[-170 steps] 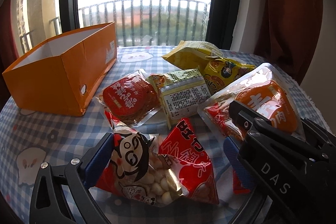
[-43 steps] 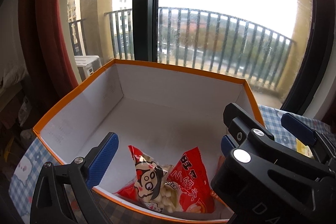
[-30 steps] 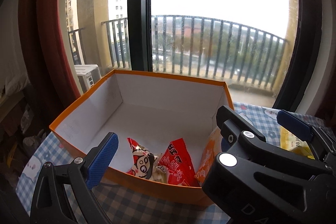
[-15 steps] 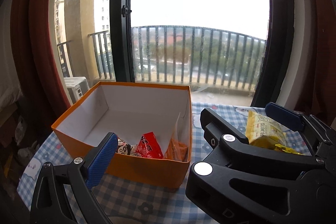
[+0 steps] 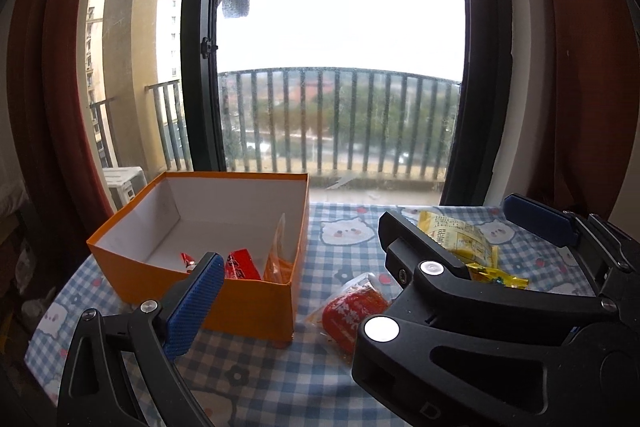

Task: Organize snacks
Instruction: 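Withdraw both tools from the box back toward the snack pile, then grasp the red stick packet with the right tool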

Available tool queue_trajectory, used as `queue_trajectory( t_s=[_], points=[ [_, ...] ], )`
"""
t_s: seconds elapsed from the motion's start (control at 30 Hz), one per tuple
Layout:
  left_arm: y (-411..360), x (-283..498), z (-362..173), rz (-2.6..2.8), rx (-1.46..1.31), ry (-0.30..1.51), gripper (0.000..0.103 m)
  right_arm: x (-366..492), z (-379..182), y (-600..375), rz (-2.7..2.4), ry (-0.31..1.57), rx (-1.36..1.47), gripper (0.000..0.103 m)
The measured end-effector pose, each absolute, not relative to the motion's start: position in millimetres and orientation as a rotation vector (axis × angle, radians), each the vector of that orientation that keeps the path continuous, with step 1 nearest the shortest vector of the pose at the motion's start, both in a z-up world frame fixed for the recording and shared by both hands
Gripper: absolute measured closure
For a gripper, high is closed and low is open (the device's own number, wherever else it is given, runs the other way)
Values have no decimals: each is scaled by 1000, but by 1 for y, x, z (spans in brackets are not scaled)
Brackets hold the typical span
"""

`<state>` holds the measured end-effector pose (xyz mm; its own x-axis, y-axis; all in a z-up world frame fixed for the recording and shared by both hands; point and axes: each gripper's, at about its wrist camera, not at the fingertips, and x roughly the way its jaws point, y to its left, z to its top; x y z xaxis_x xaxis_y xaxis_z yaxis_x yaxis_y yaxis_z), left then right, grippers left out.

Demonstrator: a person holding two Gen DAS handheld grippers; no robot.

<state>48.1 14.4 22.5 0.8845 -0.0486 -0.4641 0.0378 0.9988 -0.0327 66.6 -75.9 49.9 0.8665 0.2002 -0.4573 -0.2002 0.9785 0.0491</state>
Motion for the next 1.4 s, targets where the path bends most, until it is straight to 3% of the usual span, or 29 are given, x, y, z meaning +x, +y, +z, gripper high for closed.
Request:
queue_trajectory(
  t_s=[0.9, 1.23, 1.4],
  points=[
    [-54, 19, -57, -193, -1, 559, 3, 8, -33, -153, 37, 547, 60, 9],
    [-71, 25, -95, -189, 34, 679, 3, 9, -77, -173, -4, 634, 112, 9],
    [-79, 32, -108, -174, 69, 725, 3, 16, -95, -182, -33, 691, 137, 18]
  ],
)
